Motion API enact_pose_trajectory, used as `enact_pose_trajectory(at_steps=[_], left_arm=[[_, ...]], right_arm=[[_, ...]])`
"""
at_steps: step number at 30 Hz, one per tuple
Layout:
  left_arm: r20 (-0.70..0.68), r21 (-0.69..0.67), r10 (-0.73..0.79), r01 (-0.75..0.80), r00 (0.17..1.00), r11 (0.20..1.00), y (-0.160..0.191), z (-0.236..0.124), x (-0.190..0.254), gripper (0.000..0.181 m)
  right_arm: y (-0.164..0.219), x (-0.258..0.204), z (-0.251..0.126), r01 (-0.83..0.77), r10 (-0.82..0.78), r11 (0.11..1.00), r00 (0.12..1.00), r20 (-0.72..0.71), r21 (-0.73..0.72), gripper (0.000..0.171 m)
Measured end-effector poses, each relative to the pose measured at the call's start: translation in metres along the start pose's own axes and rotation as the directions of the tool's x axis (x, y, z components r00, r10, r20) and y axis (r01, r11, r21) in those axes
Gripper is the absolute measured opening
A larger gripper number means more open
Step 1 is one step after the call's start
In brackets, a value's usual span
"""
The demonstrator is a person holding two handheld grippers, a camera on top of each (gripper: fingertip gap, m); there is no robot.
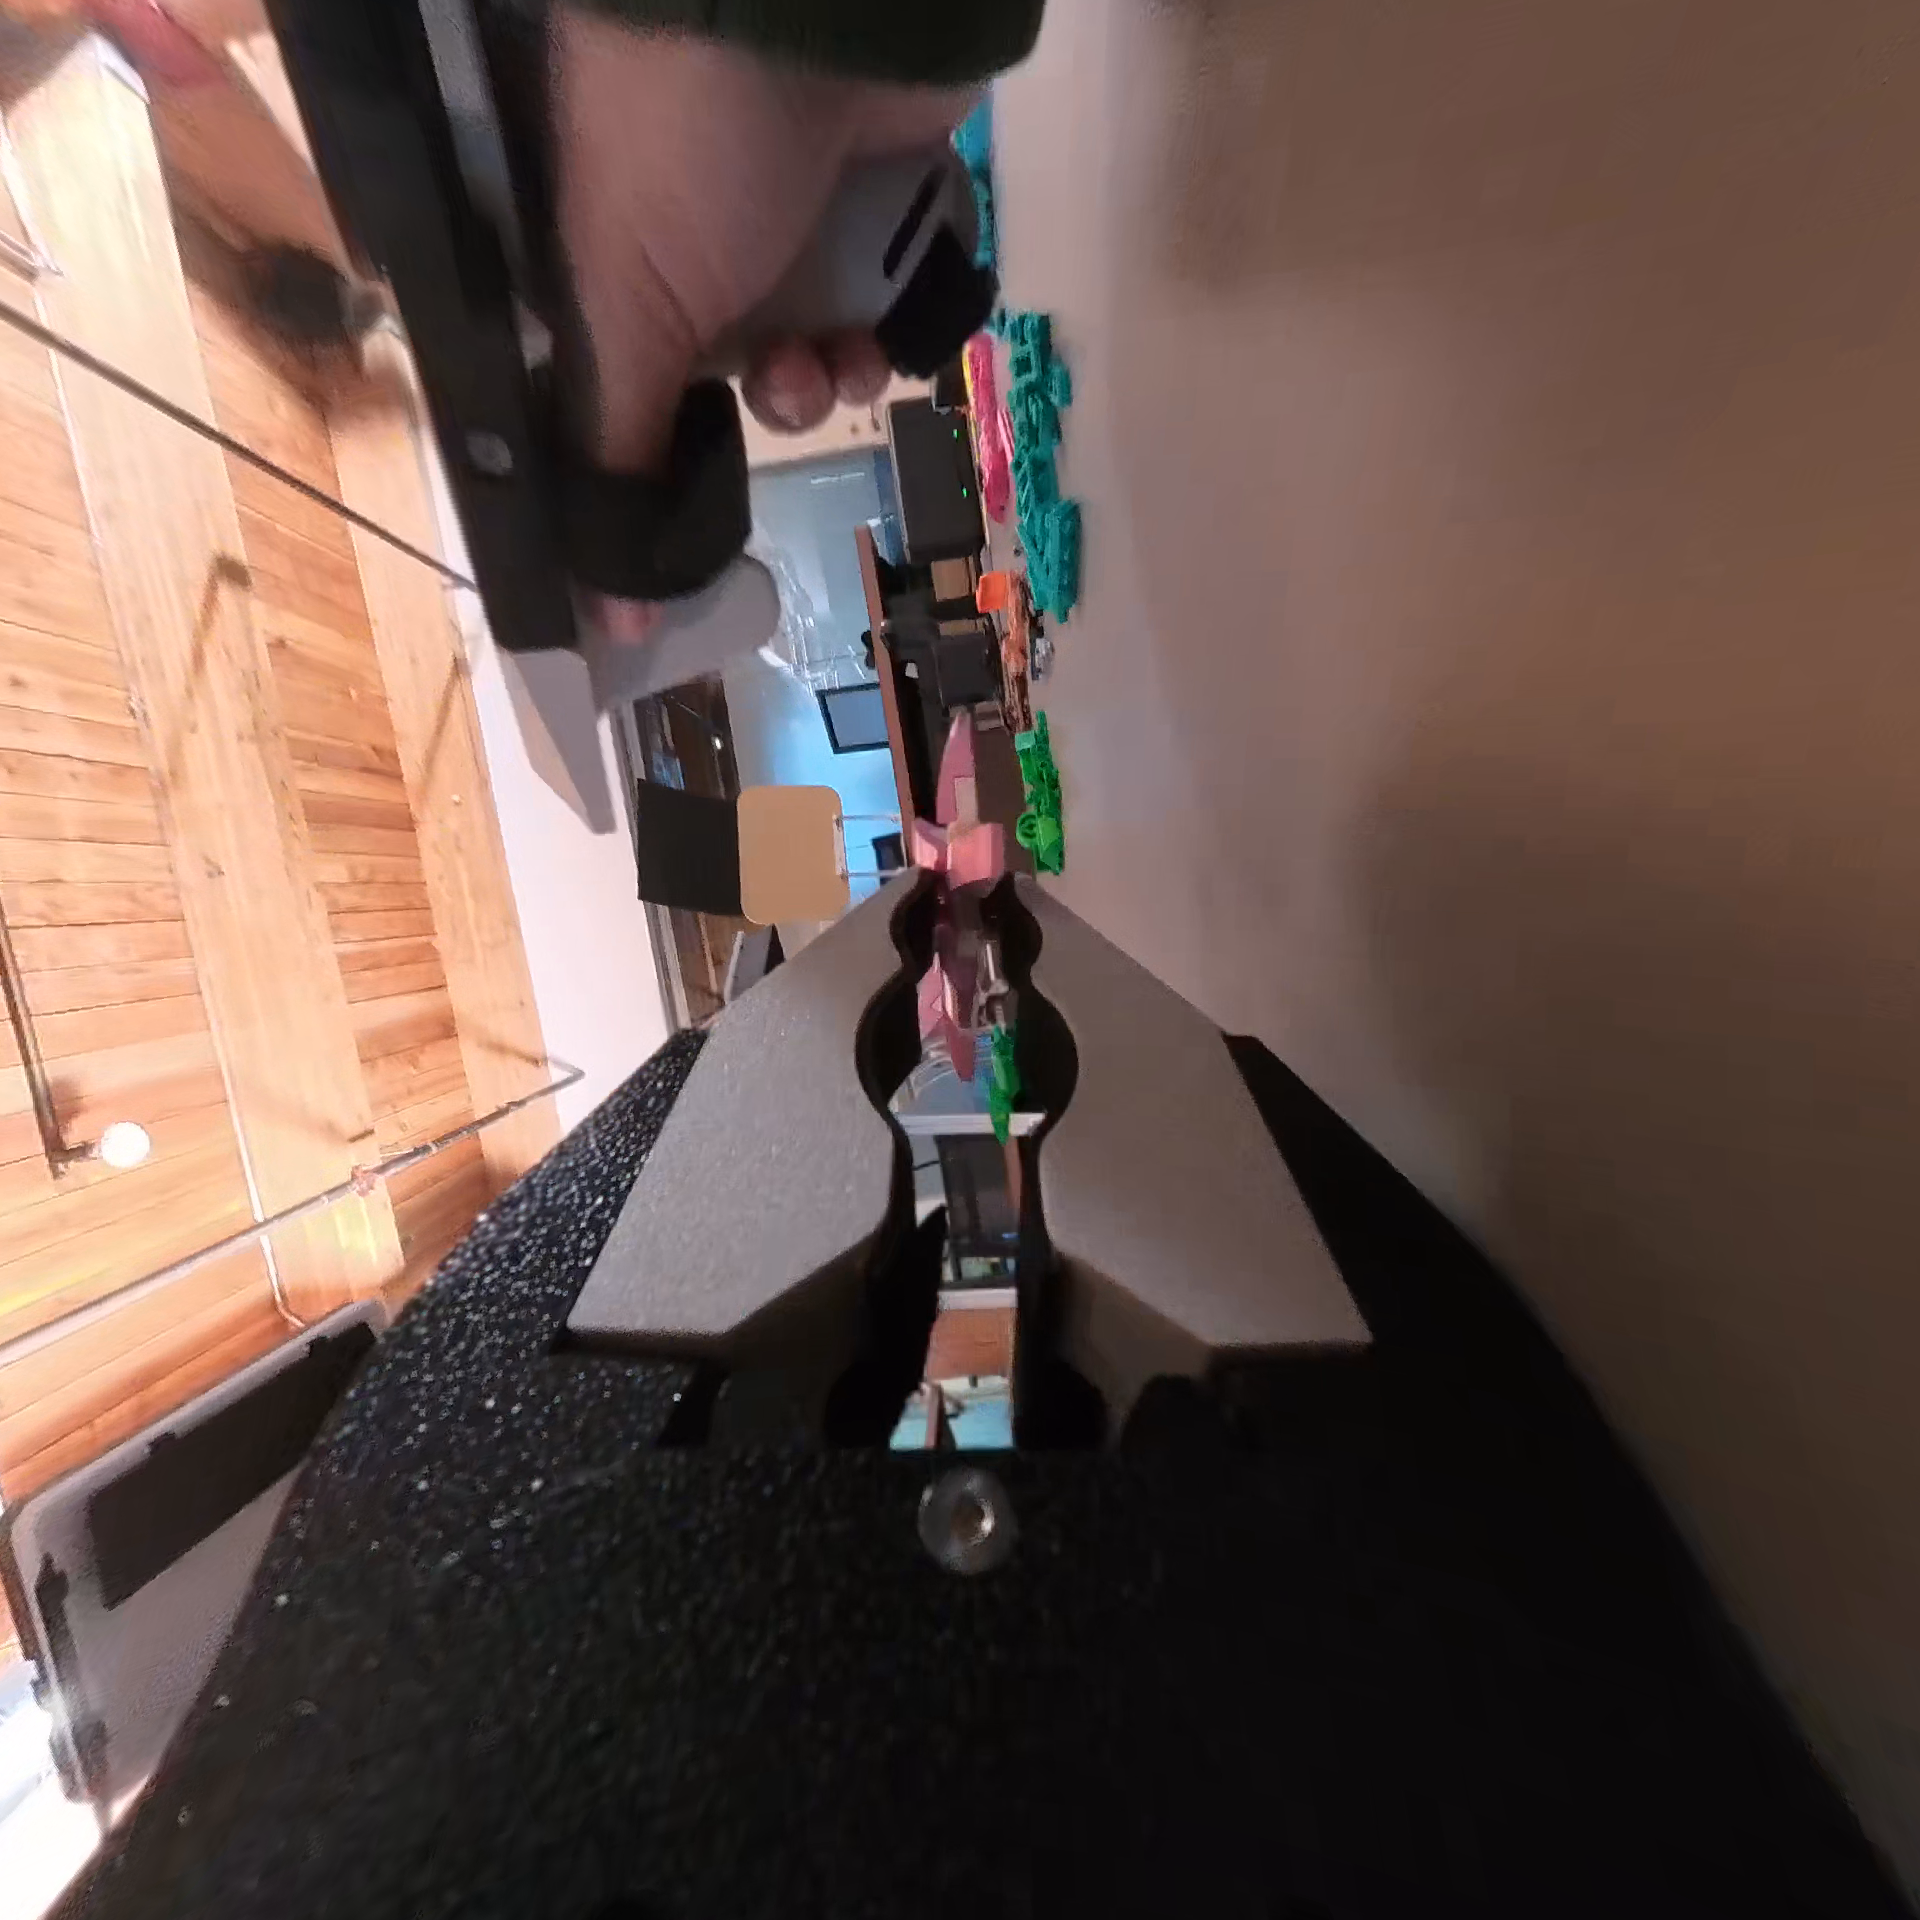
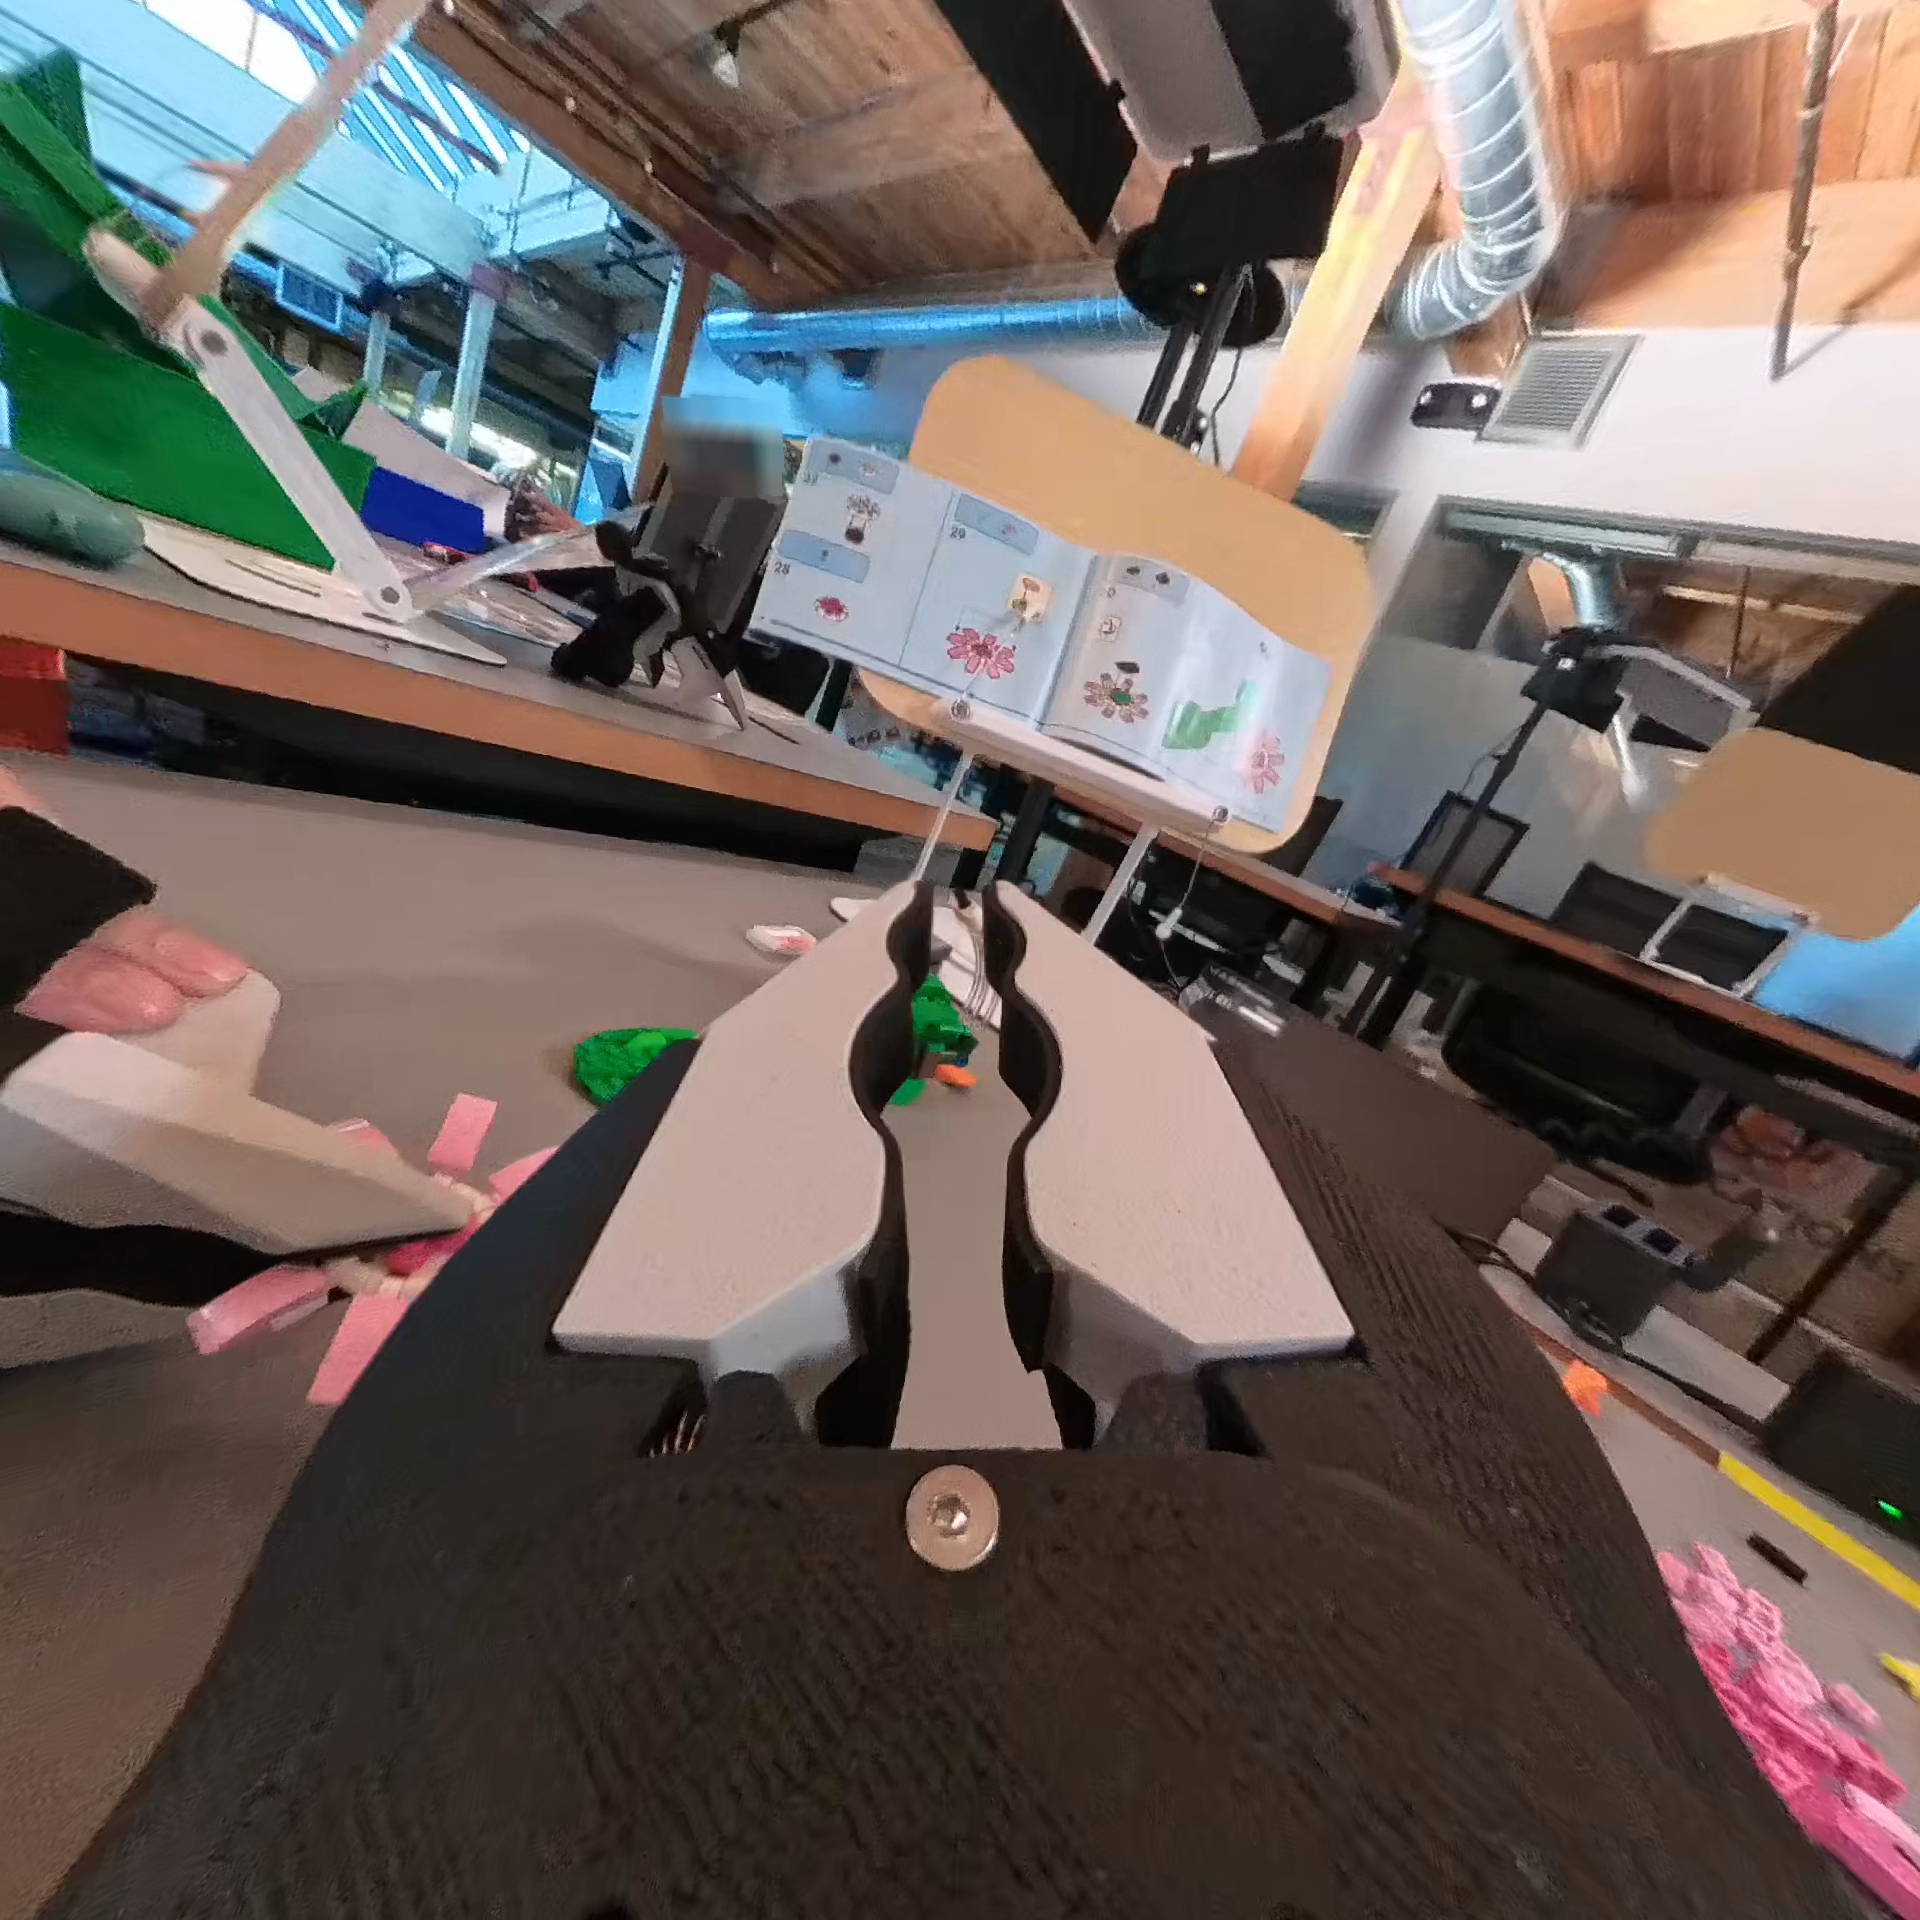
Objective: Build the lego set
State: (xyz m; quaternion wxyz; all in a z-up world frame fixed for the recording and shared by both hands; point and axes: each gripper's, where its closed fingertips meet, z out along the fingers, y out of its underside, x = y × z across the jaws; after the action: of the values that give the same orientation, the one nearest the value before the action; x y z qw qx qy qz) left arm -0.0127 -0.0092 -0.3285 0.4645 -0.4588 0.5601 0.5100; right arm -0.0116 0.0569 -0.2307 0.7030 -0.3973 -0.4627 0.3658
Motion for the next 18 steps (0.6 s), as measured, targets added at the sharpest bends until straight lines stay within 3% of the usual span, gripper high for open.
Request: enact_pose_trajectory(at_steps=[10,18], left_arm=[[-0.010,-0.024,-0.019,0.019,1.000,1.000,0.006,0.005,0.002,0.008],[-0.013,-0.041,-0.025,0.024,1.000,0.999,0.010,0.006,0.003,0.008]], right_arm=[[0.002,-0.015,0.003,0.020,-0.020,1.000,0.998,0.055,-0.002,0.008],[0.009,-0.006,0.001,-0.060,0.061,0.998,0.998,0.035,-0.028,0.009]])
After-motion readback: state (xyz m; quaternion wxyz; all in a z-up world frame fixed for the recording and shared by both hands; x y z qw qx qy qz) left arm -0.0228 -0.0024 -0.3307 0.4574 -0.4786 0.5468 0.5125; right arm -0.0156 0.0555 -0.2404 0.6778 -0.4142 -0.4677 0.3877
